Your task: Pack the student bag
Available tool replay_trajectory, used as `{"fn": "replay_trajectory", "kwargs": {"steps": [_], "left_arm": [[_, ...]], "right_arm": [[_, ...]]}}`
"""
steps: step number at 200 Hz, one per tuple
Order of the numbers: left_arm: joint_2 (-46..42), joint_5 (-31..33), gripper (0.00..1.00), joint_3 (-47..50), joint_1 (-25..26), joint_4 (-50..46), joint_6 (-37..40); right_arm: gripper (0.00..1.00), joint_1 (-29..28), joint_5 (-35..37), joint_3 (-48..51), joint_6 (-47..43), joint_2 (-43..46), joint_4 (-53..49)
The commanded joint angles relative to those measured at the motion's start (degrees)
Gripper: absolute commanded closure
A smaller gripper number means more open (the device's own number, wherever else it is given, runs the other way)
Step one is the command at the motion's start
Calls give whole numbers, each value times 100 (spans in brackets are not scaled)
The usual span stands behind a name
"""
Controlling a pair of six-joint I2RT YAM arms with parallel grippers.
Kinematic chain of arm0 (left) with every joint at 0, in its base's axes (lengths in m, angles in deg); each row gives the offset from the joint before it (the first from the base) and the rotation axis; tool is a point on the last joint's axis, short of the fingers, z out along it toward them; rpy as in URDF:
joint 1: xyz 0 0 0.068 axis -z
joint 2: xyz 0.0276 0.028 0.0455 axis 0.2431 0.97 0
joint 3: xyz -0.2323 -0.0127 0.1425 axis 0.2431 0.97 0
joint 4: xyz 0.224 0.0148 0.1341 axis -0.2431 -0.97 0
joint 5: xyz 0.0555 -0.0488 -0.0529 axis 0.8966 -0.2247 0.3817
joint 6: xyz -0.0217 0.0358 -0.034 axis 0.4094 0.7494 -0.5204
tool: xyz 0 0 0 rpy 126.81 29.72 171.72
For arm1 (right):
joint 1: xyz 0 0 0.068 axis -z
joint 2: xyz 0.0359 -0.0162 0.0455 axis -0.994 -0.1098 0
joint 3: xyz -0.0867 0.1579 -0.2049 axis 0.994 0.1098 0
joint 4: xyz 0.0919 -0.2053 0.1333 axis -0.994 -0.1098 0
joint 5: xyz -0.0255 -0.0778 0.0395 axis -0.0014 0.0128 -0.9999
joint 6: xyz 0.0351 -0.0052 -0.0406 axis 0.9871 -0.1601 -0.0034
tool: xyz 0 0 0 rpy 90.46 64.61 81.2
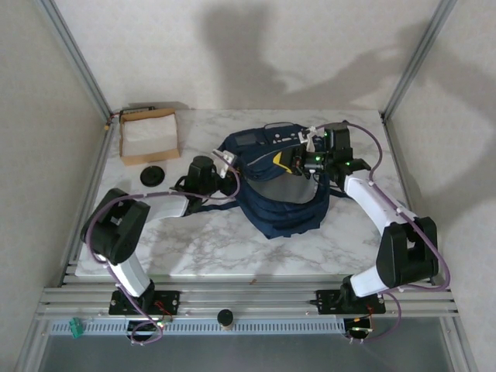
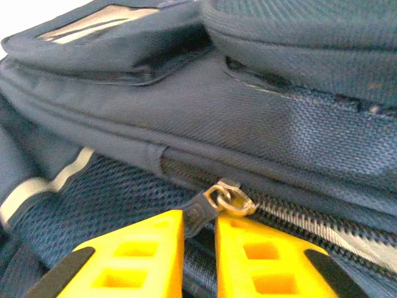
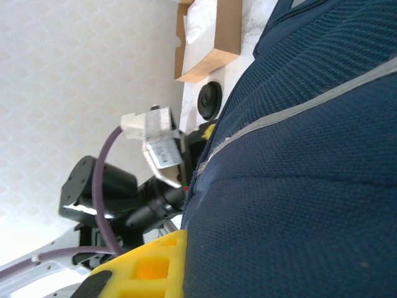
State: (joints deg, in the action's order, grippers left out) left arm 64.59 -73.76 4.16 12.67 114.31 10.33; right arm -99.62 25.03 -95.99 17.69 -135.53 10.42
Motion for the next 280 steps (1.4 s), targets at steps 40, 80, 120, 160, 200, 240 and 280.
{"fn": "replay_trajectory", "kwargs": {"steps": [40,80,120,160,200,240,280], "left_arm": [[-1925,379,61,862,-73,-785,-1815],[-3302,1560,45,1067,-81,-2133,-2716],[-3880,1592,36,1313,-78,-2281,-2959],[-3705,1072,33,1220,112,-2041,-3195],[-3250,967,29,974,394,-1812,-3241],[-2834,1011,24,620,806,-1827,-3089],[-2561,1009,20,364,960,-1852,-2969]], "right_arm": [[53,-42,920,-352,-1367,429,-924],[35,-43,1784,-404,-1920,1007,-2132],[27,-35,1929,-84,-1976,1403,-2398],[16,-71,999,517,-1761,1526,-2464],[6,-270,2256,1370,-1431,1534,-2846],[1,-222,2985,1767,-829,2259,-3374],[1,-70,3518,1162,-526,2913,-4159]]}}
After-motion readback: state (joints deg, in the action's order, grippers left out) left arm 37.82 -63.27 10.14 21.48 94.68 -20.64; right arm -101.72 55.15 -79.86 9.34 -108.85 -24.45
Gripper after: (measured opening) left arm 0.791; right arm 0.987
